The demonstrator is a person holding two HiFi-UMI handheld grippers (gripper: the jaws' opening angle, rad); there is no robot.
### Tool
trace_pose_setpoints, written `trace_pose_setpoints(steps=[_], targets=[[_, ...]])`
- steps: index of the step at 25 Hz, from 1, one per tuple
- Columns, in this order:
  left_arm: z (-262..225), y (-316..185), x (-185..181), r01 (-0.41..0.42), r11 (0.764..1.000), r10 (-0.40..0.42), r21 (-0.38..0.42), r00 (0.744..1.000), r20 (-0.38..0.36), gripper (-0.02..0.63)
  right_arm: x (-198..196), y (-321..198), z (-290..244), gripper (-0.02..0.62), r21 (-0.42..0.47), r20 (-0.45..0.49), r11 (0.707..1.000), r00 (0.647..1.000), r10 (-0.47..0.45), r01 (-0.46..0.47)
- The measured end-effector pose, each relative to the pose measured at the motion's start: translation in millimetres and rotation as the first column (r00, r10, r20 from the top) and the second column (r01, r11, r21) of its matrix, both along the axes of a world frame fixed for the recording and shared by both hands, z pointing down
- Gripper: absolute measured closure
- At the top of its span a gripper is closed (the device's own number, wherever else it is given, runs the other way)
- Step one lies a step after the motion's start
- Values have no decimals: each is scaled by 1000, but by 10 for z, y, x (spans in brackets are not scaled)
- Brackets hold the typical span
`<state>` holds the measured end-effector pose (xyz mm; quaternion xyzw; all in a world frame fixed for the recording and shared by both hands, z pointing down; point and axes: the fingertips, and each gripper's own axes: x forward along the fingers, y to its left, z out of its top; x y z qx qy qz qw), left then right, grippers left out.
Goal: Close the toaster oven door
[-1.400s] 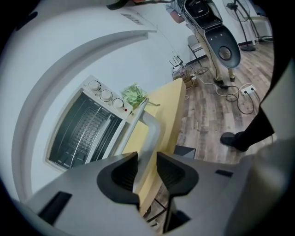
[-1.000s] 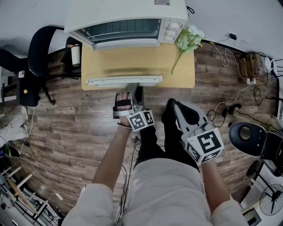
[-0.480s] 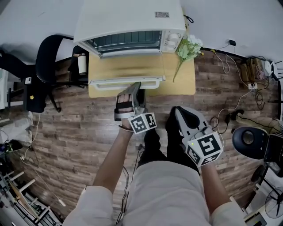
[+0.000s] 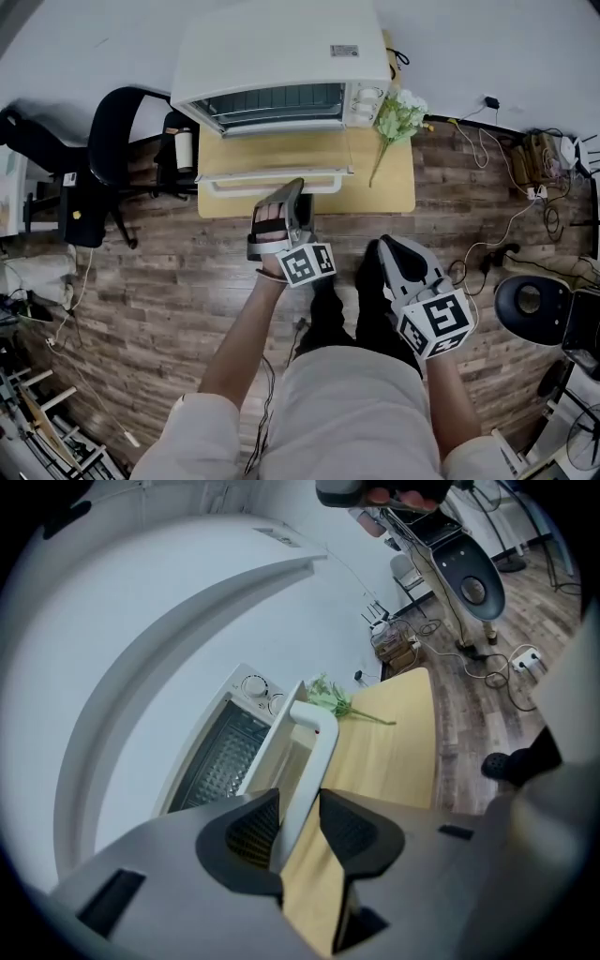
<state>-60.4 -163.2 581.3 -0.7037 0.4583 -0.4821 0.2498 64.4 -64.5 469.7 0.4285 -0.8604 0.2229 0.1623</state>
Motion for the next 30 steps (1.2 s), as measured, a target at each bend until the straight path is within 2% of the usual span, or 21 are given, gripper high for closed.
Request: trace_pose_setpoints(steps=[17,30], targets=[[-466,-284,-47,10,999,-10,51,1000,-3,468,20,-63,-259,597,43,24,999,999,24,-25],[-682,-541,-44,9,999,-9,48,1000,2,468,120,-165,-437,597,78,38,995,998,56,-59]])
